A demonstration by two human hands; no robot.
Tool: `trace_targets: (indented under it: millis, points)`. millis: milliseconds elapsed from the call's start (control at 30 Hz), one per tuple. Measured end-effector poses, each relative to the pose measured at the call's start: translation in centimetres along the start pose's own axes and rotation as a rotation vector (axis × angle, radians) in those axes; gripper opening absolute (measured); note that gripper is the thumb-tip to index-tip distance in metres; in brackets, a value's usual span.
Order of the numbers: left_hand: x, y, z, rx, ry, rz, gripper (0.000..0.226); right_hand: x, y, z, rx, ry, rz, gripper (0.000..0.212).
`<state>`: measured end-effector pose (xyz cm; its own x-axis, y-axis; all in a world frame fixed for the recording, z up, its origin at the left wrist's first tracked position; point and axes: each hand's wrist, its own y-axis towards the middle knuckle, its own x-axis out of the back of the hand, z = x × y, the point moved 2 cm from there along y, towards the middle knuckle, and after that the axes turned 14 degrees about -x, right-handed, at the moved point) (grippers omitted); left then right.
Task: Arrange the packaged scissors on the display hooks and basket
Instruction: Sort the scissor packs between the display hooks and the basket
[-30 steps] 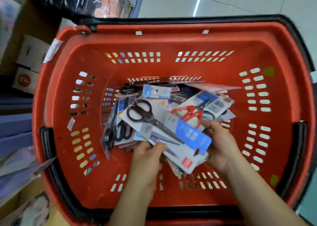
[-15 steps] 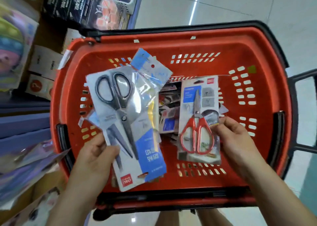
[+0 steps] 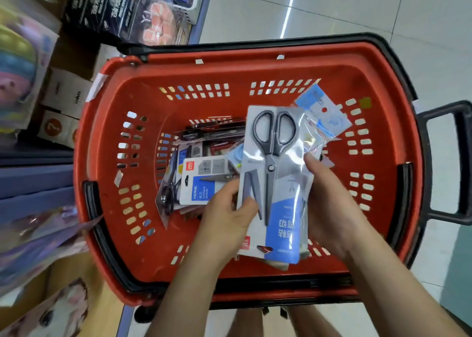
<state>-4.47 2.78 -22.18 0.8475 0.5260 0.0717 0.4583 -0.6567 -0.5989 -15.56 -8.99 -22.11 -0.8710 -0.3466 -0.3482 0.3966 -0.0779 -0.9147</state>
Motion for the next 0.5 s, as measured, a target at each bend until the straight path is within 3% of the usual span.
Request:
trace_targets:
  millis: [67, 133, 200, 233, 300, 400, 500]
  points:
    - [-0.6, -0.3, 0.4, -0.032, 0.082, 0.017, 0.021, 0.2, 0.3, -0.1, 0.060, -0.144, -0.125, 0.040]
    - [-0.7, -0.6, 0.5, -0.093, 0.312, 0.050, 0.010, 0.7, 0.2, -0.1, 0.097, -0.209, -0.206, 0.042]
    - [-0.3, -0.8, 0.1, -0.139, 0.544, -0.001, 0.020, 1.4, -0.2, 0.1, 0.106, -0.250, -0.237, 0.042]
    - [0.2, -0.8, -0.3, -0.129, 0.549, -0.067, 0.032, 1.8, -0.5, 0.3, 0.105, -0.272, -0.234, 0.044]
    - [1.1, 0.1, -0.7, -0.082, 0.322, -0.170, 0.046, 2.4, -1.0, 0.6, 0.088, -0.325, -0.209, 0.052]
    - [0.9, 2.4, -0.8, 0.006, -0.070, -0.079, 0.028, 2.3, -1.5, 0.7, 0.062, -0.364, -0.150, 0.054]
    - [0.5, 3.3, -0.8, 0.030, -0.106, -0.103, 0.016, 2.0, -1.7, 1.0, 0.042, -0.360, -0.125, 0.049]
